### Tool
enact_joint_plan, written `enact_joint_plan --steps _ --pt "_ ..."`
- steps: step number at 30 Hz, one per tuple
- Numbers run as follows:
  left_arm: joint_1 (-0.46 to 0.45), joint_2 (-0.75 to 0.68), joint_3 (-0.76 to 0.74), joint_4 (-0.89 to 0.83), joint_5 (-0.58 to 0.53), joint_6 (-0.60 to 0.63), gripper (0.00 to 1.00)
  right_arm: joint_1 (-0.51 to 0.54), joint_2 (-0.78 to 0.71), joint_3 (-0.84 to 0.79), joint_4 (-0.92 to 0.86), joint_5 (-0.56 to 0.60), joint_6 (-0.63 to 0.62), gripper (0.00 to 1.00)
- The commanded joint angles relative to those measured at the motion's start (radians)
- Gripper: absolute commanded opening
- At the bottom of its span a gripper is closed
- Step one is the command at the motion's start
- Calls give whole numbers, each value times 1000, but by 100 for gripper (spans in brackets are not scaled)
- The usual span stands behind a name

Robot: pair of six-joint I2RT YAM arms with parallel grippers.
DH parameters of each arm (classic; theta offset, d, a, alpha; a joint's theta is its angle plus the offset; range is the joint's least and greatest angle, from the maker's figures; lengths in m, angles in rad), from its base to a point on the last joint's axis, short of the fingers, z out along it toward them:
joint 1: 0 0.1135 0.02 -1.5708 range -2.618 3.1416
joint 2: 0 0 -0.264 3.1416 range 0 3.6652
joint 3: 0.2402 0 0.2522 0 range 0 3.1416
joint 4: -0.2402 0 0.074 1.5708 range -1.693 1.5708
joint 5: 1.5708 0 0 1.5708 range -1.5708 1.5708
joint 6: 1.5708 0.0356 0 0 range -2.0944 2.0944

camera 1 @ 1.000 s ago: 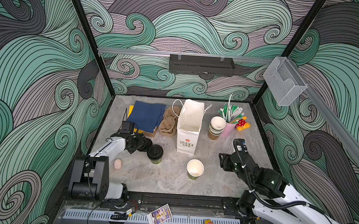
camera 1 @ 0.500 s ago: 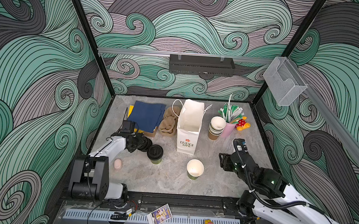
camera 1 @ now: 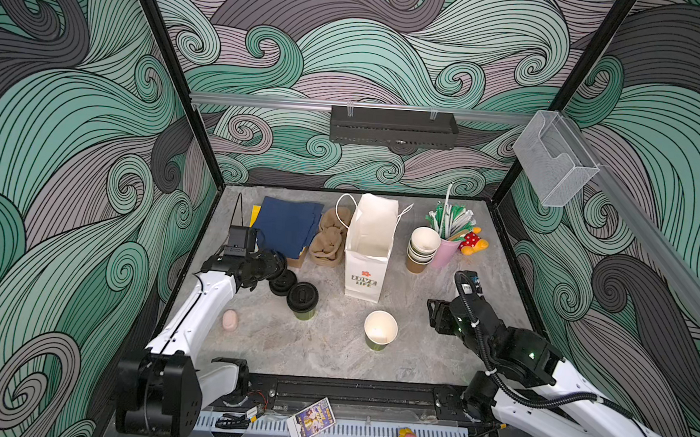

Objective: Pack the takeout coffee
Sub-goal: 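Lift the black lid with the left gripper toward the empty paper cup, then lower the black lid onto the paper cup rim with the left gripper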

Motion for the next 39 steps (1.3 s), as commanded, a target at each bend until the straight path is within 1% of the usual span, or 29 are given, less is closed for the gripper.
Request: enact_joint_plan --steps 1,4,9,15,18,21,23,24,26,30,34,39 --pt "-62 -78 65 -136 -51 50 70 -4 -9 5 -12 -2 21 63" --pt "-159 -117 114 -186 -68 81 69 -4 -15 4 -13 -5 22 63" --pt "-336 -137 204 -319 -108 113 68 -5 -34 -2 -14 -3 35 63" --pt "-530 -215 212 -383 -141 129 65 -6 -57 -12 -27 -3 55 63" --pt "-657 -233 208 -398 -154 148 63 -5 -60 -21 -27 -5 65 64" --pt "-805 -214 217 -412 -197 163 62 -6 -63 -30 -26 -12 66 64" --pt "-904 -177 236 -425 -236 180 62 -9 -69 -32 -30 -13 72 65" --pt "-940 -157 249 -429 -249 188 62 -11 -73 -33 -32 -15 76 65" --pt "-1029 -102 274 -422 -250 223 62 -20 -83 -35 -31 -18 86 66" --pt "-1127 19 318 -405 -251 294 62 -39 -96 -33 -34 -37 88 67" --pt "-1168 131 385 -405 -257 360 62 -43 -125 -13 -69 -24 92 67" --pt "-1205 246 472 -399 -246 465 63 -46 -203 19 -140 58 80 68"
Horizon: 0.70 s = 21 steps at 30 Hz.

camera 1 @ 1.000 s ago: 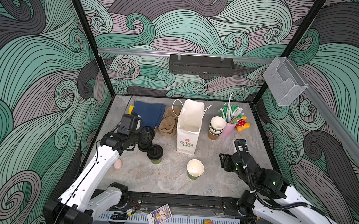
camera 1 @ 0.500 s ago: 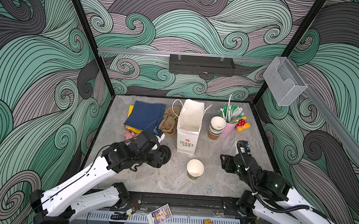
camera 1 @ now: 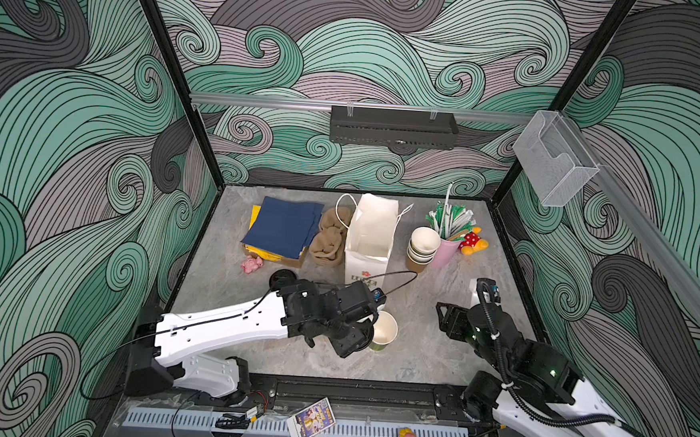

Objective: Pack the takeout coffee
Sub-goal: 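Lower the black lid onto the paper cup rim with the left gripper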

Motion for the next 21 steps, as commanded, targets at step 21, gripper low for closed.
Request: enact_joint_plan --steps 21 --pt "31 398 359 -133 -73 214 63 -7 -46 112 -127 111 -11 68"
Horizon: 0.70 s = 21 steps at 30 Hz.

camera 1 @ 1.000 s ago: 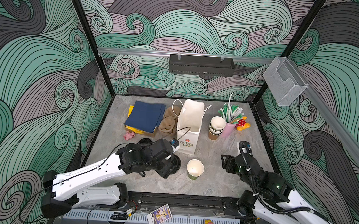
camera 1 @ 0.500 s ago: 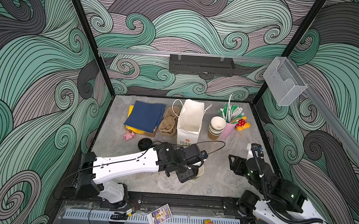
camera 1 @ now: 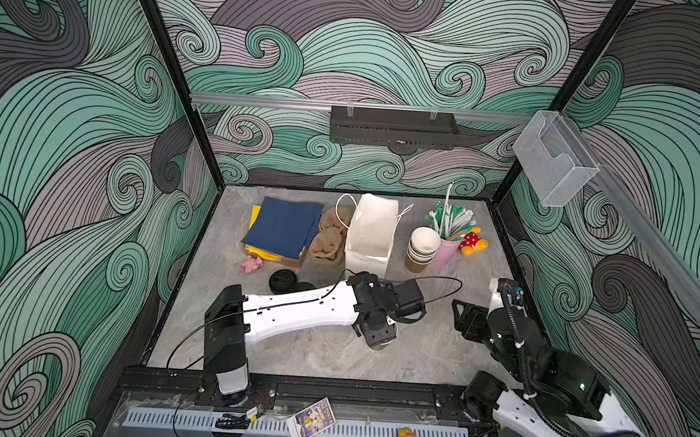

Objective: Pack the takeout coffee
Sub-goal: 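Lower the black lid onto the paper cup rim with the left gripper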

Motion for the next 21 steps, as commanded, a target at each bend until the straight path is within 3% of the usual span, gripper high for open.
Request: enact_joint_plan --steps 1,9,21 --pt "32 6 45 -28 68 12 63 -2 -11 9 -31 33 9 68" --pt "57 19 35 9 158 4 64 -3 -22 6 -34 34 12 68" --pt "72 41 14 53 178 -4 64 -3 -21 -3 -36 18 30 69"
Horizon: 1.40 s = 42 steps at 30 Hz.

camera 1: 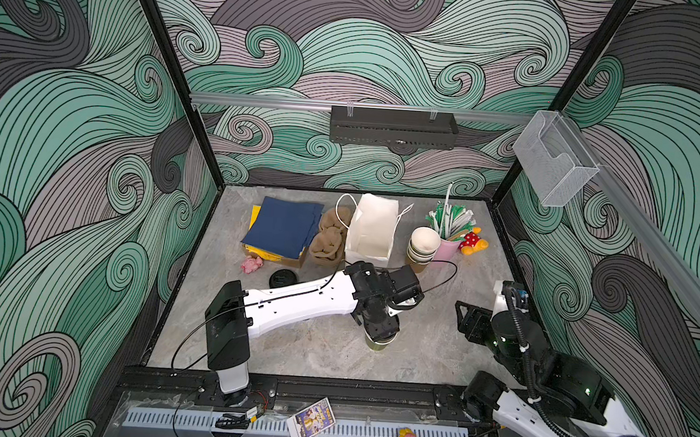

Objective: Pack the takeout coffee

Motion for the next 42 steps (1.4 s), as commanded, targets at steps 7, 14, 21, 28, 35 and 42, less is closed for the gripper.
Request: enact_joint_plan --steps 7,14,21,28,35,42 --pt "13 44 -5 22 21 -2 64 -3 -9 -4 -15 3 19 69" --pt "20 42 -21 32 27 -5 64 -3 -5 -7 -15 -2 24 69" --pt "25 34 -41 46 55 -10 64 -3 -3 -7 -15 -2 25 69" --pt "27 28 -48 60 77 -11 64 -3 -3 -7 -15 -6 26 69" --pt "28 23 -57 66 90 -17 64 -3 -2 -8 -15 -7 26 69" --pt "34 28 -56 40 76 -26 64 -4 -3 -10 -15 -8 28 70"
